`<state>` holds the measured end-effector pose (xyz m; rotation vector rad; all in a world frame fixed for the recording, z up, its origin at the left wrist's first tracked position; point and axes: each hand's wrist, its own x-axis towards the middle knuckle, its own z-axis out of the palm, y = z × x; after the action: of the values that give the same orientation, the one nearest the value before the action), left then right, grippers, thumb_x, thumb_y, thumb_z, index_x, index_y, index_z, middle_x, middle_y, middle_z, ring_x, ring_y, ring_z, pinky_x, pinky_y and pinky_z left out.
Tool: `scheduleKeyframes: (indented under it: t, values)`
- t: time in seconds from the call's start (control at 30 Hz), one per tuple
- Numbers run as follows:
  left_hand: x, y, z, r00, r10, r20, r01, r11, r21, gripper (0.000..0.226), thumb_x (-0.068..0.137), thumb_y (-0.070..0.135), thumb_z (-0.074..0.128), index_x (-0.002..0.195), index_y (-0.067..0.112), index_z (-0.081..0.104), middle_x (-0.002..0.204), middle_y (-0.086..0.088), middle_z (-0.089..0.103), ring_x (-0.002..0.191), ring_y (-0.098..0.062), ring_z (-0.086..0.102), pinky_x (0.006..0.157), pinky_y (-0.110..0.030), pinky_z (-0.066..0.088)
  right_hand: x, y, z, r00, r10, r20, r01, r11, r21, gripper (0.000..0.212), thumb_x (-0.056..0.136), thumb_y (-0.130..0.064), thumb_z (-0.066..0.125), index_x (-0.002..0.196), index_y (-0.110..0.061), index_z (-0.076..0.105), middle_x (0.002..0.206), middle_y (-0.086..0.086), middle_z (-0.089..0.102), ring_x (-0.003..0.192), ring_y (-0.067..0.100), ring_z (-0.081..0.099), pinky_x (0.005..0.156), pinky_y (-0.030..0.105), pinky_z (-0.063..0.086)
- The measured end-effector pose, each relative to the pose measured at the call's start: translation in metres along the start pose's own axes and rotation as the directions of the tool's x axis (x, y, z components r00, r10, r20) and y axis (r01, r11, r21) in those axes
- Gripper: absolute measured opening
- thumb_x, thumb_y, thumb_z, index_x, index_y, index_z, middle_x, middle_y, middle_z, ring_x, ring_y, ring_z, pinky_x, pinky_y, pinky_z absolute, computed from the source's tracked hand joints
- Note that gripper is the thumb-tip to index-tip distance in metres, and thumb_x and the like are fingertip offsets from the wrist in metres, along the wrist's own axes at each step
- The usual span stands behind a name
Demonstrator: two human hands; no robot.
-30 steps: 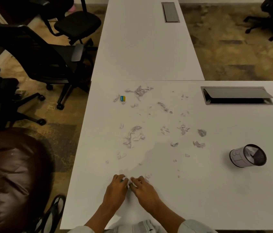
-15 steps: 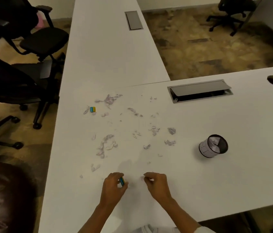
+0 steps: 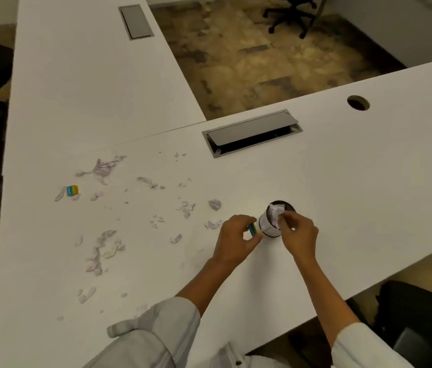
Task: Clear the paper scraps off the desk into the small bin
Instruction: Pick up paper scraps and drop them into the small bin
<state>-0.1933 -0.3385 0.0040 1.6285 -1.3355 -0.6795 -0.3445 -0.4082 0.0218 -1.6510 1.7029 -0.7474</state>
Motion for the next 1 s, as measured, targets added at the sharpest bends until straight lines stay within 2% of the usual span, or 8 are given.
scheduleKeyframes:
  t: [0.17,0.3,0.43,0.53,0.63,0.77,0.87,1.0]
  values:
    - [0.044,0.027,0.041,0.998,-0.004,0.068,0.011,0.996,-0.092,0.038,0.080,0.029,0.073,0.113,0.014,0.064,0.107,-0.006,0.069,0.096,-0.017,0.064,0.084,-0.041,0.055,0.028,0.002,-0.012,0.989,0.034,0.141,-0.034,0.999,0.003,0.024,0.092,-0.013,0.057,0.113,-0.019,0.068,0.105,0.000,0.072,0.084,0.009,0.063,0.064,0.002,0.039]
    - [0.053,0.027,0.052,0.970,-0.114,0.216,0.144,0.981,-0.129,0.079,0.069,0.022,0.083,0.137,0.018,0.042,0.131,-0.007,0.057,0.116,-0.018,0.056,0.100,-0.034,0.047,0.033,0.006,-0.028,0.993,0.060,0.106,-0.057,0.998,-0.031,0.039,0.090,0.003,0.045,0.123,-0.010,0.062,0.123,0.010,0.065,0.110,0.022,0.062,0.085,0.011,0.041]
    - [0.036,0.008,0.038,0.956,-0.186,0.226,0.222,0.964,-0.145,0.100,0.065,0.028,0.085,0.145,0.021,0.026,0.146,-0.004,0.040,0.130,-0.015,0.042,0.104,-0.032,0.041,0.023,0.006,-0.035,0.996,-0.083,-0.041,0.084,0.996,0.022,0.038,0.088,0.008,0.048,0.118,-0.009,0.064,0.120,0.008,0.066,0.114,0.021,0.060,0.093,0.026,0.047]
    - [0.014,-0.017,0.013,0.950,-0.268,0.160,0.290,0.948,-0.134,0.104,0.064,0.033,0.085,0.146,0.020,0.022,0.149,-0.004,0.036,0.133,-0.012,0.038,0.105,-0.028,0.039,0.010,-0.006,-0.025,0.978,-0.208,-0.029,0.210,0.970,0.123,0.031,0.087,0.004,0.057,0.114,-0.010,0.065,0.113,0.003,0.067,0.103,0.015,0.063,0.083,0.024,0.055]
    - [-0.011,-0.043,-0.024,0.945,-0.324,0.047,0.324,0.946,0.005,0.104,0.064,0.048,0.082,0.146,0.019,0.024,0.149,-0.001,0.036,0.135,-0.014,0.036,0.108,-0.030,0.036,-0.005,-0.020,0.006,0.954,-0.280,0.110,0.260,0.951,0.167,0.033,0.084,0.003,0.062,0.109,-0.019,0.063,0.114,-0.001,0.064,0.103,0.009,0.061,0.086,0.016,0.052]
    - [-0.046,-0.086,-0.086,0.917,-0.380,-0.123,0.399,0.888,0.228,0.111,0.062,0.052,0.080,0.146,0.016,0.018,0.154,-0.005,0.020,0.142,-0.019,0.016,0.114,-0.038,0.025,-0.006,-0.019,0.074,0.861,-0.264,0.435,0.276,0.960,0.037,0.052,0.084,-0.016,0.068,0.133,-0.015,0.051,0.142,0.006,0.048,0.132,0.020,0.044,0.107,0.036,0.040]
    - [-0.067,-0.121,-0.142,0.836,-0.526,-0.156,0.538,0.733,0.417,0.127,0.052,0.062,0.080,0.148,0.018,0.009,0.158,-0.009,-0.001,0.144,-0.028,-0.007,0.117,-0.051,0.011,0.009,-0.019,0.125,0.758,-0.192,0.623,0.351,0.926,-0.142,0.082,0.082,-0.041,0.069,0.148,-0.016,0.027,0.158,0.013,0.016,0.146,0.029,0.013,0.114,0.040,0.019]
    - [-0.090,-0.160,-0.228,0.755,-0.650,-0.088,0.560,0.569,0.602,0.153,0.024,0.094,0.055,0.148,0.027,-0.005,0.155,-0.012,-0.019,0.140,-0.033,-0.022,0.114,-0.054,-0.001,0.026,-0.026,0.169,0.753,-0.087,0.652,0.365,0.880,-0.304,0.109,0.078,-0.065,0.060,0.153,-0.011,0.004,0.160,0.014,-0.009,0.147,0.027,-0.009,0.116,0.053,0.006]
